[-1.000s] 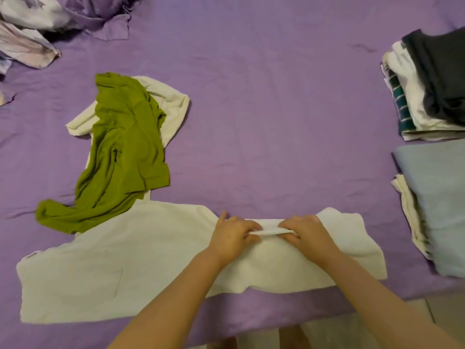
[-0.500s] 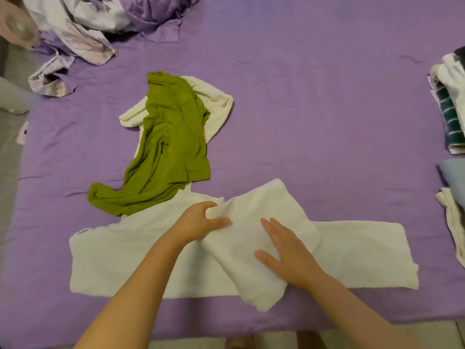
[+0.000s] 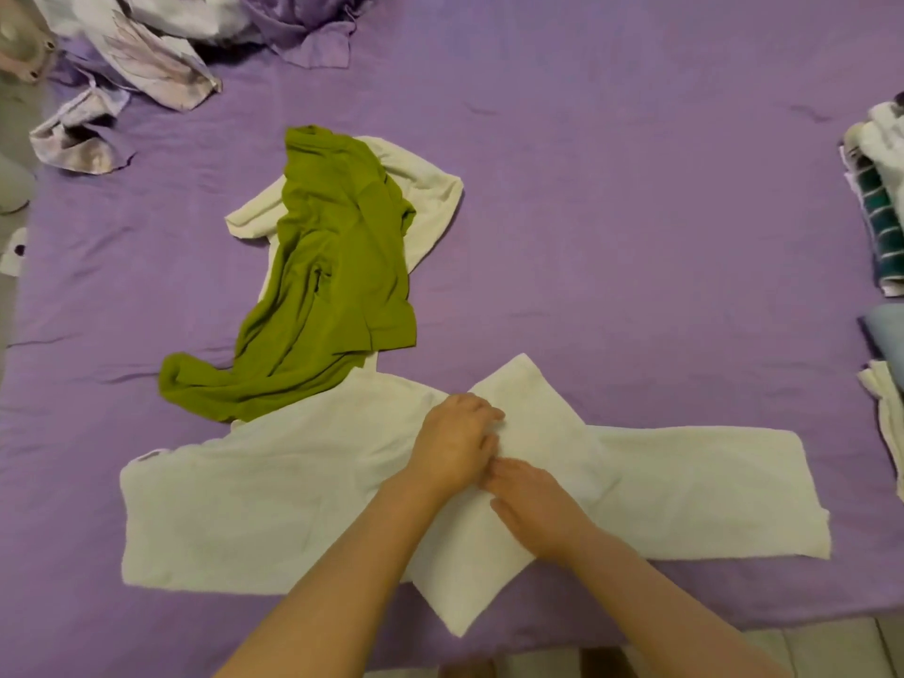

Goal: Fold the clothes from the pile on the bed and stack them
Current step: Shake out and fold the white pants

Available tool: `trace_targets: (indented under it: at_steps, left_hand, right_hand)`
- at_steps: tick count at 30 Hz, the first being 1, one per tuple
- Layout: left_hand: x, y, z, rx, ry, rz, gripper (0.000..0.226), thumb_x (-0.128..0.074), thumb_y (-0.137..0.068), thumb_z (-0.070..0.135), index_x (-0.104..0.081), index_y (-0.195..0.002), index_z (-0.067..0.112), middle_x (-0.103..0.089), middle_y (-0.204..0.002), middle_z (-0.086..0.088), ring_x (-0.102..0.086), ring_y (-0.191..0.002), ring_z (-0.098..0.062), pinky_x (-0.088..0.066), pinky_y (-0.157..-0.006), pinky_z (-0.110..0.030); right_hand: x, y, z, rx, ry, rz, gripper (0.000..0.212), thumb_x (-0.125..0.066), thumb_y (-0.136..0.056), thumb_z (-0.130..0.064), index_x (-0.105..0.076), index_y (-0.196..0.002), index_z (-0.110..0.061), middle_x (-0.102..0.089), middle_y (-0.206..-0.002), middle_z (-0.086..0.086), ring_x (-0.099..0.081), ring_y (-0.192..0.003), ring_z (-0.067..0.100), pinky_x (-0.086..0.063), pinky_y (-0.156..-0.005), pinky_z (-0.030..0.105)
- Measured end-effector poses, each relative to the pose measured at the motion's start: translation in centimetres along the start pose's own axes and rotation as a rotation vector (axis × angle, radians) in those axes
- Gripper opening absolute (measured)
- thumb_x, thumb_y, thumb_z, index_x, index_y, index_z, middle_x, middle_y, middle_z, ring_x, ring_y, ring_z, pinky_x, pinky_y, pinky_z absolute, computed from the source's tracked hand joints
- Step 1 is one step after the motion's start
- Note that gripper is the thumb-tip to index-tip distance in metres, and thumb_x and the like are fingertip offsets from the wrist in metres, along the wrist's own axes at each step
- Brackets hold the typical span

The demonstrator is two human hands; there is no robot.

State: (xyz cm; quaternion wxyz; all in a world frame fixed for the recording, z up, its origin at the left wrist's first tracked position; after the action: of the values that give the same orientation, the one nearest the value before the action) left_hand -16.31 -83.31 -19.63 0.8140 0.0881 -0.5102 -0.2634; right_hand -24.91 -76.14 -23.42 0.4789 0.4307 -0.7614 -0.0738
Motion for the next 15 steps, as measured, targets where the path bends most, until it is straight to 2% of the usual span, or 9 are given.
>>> trace_targets:
  at_steps: [3,6,8,11,13,15]
  left_hand:
    - [-1.0,-2.5,3.0,-0.083,-0.039,-0.032,0.037,-0.043,-0.099,0.020,-0.053,-0.135,0.021,-0.053,-0.137,0.001,-0.043,-0.128,-0.017,-0.028,-0.108,-0.026]
    - [-2.6,-5.1,5.8,-0.157,-0.200,-0.116,0.040,-0.037,-0.100,0.018,-0.047,-0.138,0.023,-0.045,-0.144,0.002,-0.032,-0.137,-0.019,-0.023,-0.113,-0.032]
    - [-3.5,-6.7,7.2,-0.179,-0.316,-0.162,0.040,-0.036,-0.100,0.017,-0.044,-0.139,0.024,-0.038,-0.146,0.001,-0.022,-0.141,-0.022,-0.019,-0.114,-0.038]
    - [-5.1,-8.2,8.4,-0.204,-0.500,-0.291,0.042,-0.035,-0.102,0.025,-0.035,-0.143,0.023,-0.034,-0.149,0.000,-0.012,-0.145,-0.027,-0.007,-0.117,-0.051]
    - [-6.1,-8.7,8.9,-0.224,-0.596,-0.360,0.044,-0.031,-0.103,0.037,-0.037,-0.143,0.021,-0.044,-0.142,-0.001,-0.024,-0.141,-0.027,-0.002,-0.117,-0.054]
    - [-6.3,-8.9,9.3,-0.197,-0.581,-0.391,0.047,-0.025,-0.102,0.047,-0.047,-0.135,0.021,-0.057,-0.130,-0.002,-0.042,-0.128,-0.024,-0.009,-0.117,-0.046]
  right_hand:
    - [2.2,3.6,6.3,-0.141,-0.025,0.088,0.039,-0.033,-0.103,-0.023,-0.046,-0.140,-0.026,-0.034,-0.152,-0.007,-0.024,-0.142,0.010,-0.018,-0.114,0.026]
    - [5.1,6.0,12.1,-0.268,0.001,0.200,0.035,-0.038,-0.102,-0.020,-0.052,-0.133,-0.026,-0.046,-0.144,-0.008,-0.033,-0.137,0.012,-0.024,-0.108,0.026]
    - [6.4,6.5,15.1,-0.327,0.076,0.222,0.036,-0.040,-0.100,-0.023,-0.048,-0.135,-0.027,-0.045,-0.142,-0.007,-0.037,-0.133,0.013,-0.027,-0.104,0.027]
    - [6.3,6.3,18.0,-0.437,0.198,0.135,0.048,-0.044,-0.097,-0.035,-0.032,-0.143,-0.028,-0.031,-0.149,-0.002,-0.036,-0.133,0.017,-0.029,-0.102,0.033]
    - [6.0,5.8,18.5,-0.436,0.250,0.082,0.051,-0.045,-0.095,-0.040,-0.032,-0.143,-0.029,-0.044,-0.141,-0.004,-0.046,-0.125,0.017,-0.031,-0.096,0.035]
    - [6.1,5.4,18.6,-0.400,0.191,0.062,0.041,-0.048,-0.093,-0.040,-0.045,-0.132,-0.029,-0.057,-0.125,-0.006,-0.053,-0.116,0.019,-0.030,-0.091,0.034]
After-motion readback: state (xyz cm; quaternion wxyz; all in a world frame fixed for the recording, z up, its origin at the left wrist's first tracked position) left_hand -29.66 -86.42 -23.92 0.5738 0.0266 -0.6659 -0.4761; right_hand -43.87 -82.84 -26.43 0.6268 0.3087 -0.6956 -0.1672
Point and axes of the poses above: each hand's wrist, its own y-axis away from the middle knuckle, its own x-axis out of the back of the hand, z = x × y, the point moved 7 cm from there along -y, towards the middle knuckle
